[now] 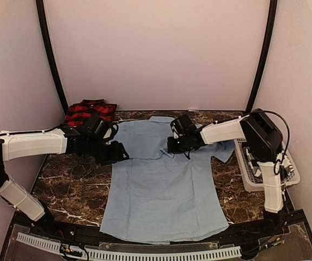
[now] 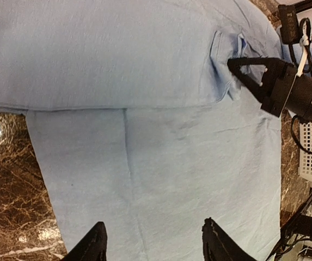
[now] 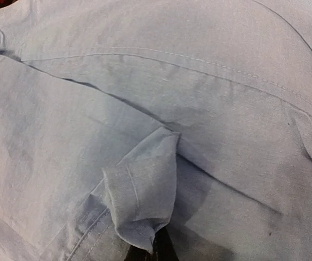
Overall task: Fold and stack the long sleeve shirts
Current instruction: Fold the flattened shirt at the center of the board.
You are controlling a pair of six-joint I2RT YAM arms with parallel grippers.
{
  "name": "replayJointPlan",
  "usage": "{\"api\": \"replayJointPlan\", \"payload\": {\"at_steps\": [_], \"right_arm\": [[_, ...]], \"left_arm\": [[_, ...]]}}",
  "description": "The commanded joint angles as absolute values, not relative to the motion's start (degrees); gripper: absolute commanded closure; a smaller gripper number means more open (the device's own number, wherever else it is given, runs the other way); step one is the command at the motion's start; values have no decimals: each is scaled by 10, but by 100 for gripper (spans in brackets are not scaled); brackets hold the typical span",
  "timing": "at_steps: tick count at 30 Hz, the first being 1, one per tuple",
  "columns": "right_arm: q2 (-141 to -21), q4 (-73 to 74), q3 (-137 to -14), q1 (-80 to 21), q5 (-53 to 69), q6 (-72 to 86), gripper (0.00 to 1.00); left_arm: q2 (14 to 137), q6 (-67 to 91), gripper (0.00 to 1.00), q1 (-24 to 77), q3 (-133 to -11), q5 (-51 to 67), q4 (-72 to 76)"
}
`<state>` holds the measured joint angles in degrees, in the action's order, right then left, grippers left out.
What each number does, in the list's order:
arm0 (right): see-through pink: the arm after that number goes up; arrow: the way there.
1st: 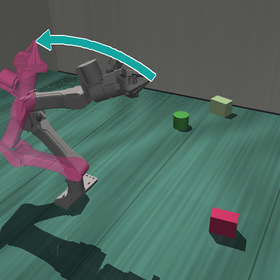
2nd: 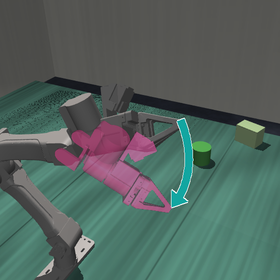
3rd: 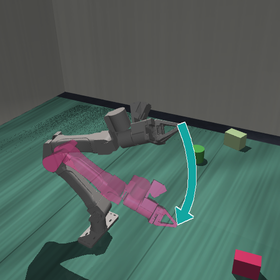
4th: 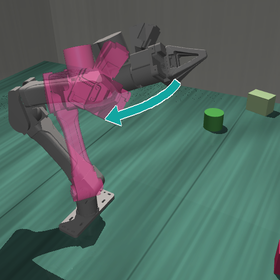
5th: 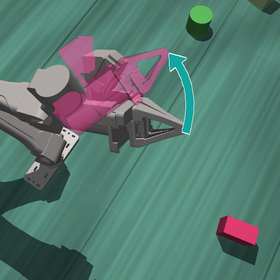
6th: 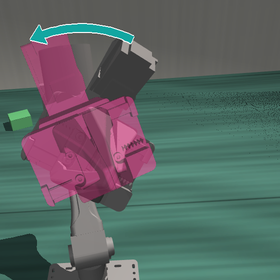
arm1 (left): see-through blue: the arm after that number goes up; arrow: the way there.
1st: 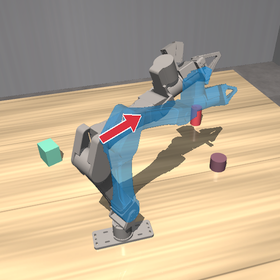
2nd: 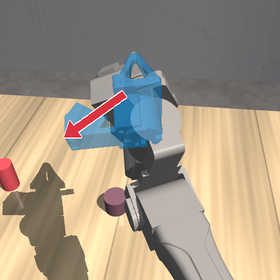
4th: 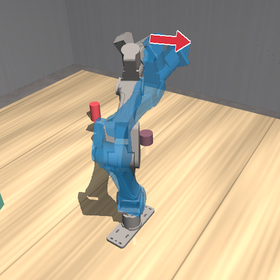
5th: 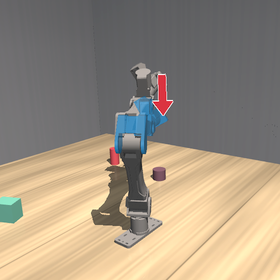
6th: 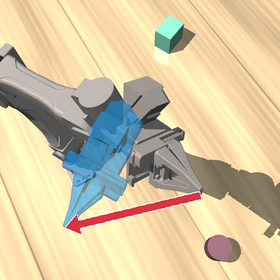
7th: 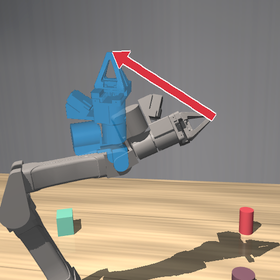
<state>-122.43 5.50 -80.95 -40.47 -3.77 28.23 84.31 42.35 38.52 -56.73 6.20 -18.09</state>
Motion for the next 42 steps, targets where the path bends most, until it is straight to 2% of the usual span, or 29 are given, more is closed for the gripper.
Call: {"api": "replayJointPlan", "payload": {"at_steps": [1, 8, 17, 27, 42], "right_arm": [[-1267, 72, -864, -377, -12, 286, 100], [-1294, 78, -870, -346, -17, 317, 100], [-1229, 32, -767, -328, -5, 380, 100], [-1226, -16, -763, -333, 52, 432, 100], [-1237, -59, -759, -334, 56, 489, 100]], "left_arm": [[838, 427, 42, 383, -538, 63, -203], [911, 417, 42, 354, -541, 77, -162], [1054, 380, 42, 325, -637, 74, -146], [1154, 337, 43, 283, -750, -15, -233], [1181, 279, 44, 239, -850, -17, -273]]}}
